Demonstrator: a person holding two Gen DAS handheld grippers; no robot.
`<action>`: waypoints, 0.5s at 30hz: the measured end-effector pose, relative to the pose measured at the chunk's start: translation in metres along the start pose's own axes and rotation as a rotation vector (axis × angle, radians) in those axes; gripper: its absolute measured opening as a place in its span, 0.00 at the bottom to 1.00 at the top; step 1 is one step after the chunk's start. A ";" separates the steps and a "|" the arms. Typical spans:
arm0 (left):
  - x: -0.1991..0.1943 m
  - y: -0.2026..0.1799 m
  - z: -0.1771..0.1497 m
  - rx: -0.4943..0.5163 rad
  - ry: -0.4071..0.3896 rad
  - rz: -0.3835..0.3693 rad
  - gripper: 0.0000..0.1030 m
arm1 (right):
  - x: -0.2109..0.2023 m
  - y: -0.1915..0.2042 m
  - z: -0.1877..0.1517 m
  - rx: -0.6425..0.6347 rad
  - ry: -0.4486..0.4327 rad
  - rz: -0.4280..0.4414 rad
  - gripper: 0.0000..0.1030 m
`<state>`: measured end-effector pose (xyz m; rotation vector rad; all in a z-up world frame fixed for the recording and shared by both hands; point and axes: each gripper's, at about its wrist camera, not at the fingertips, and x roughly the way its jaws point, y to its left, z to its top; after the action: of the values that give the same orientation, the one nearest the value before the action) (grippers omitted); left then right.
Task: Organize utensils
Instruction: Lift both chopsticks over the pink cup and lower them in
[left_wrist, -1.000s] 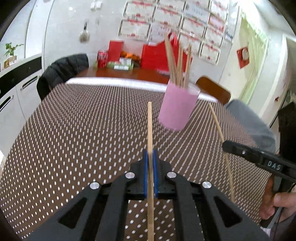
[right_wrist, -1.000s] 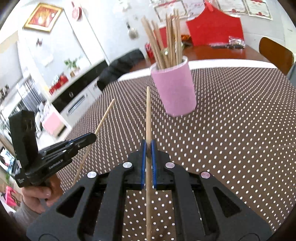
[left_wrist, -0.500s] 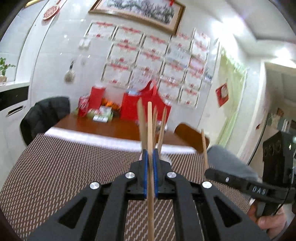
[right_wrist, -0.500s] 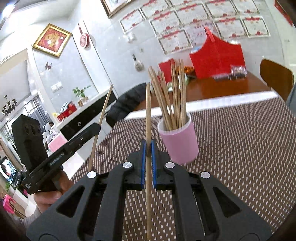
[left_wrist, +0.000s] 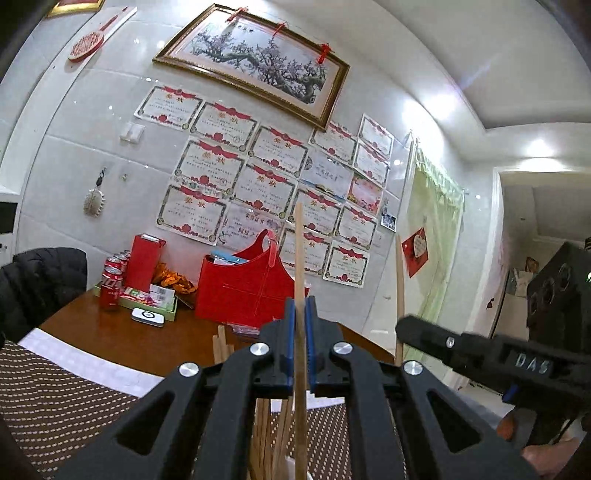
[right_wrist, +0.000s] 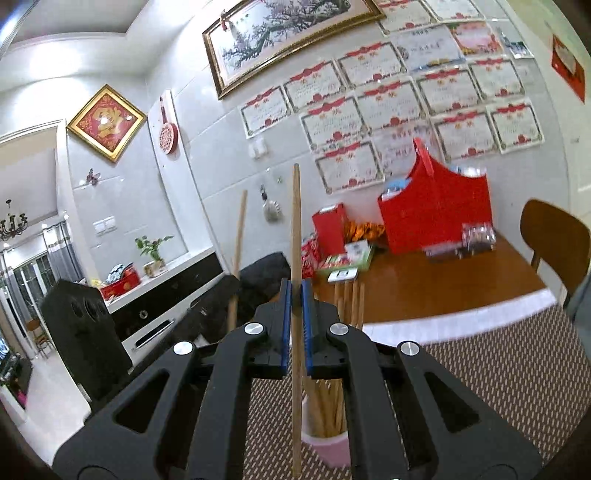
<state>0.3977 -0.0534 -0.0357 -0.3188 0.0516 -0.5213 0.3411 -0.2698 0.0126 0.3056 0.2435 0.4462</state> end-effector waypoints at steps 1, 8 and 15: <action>0.010 0.004 -0.003 -0.016 0.000 -0.001 0.05 | 0.006 -0.002 0.003 -0.004 -0.004 -0.002 0.06; 0.042 0.021 -0.026 -0.019 0.021 0.003 0.05 | 0.040 -0.020 -0.002 0.008 -0.013 -0.013 0.06; 0.054 0.030 -0.045 -0.020 0.028 0.012 0.05 | 0.056 -0.028 -0.013 0.002 0.007 -0.015 0.06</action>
<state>0.4535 -0.0687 -0.0863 -0.3309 0.0855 -0.5139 0.3972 -0.2653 -0.0183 0.3046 0.2525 0.4325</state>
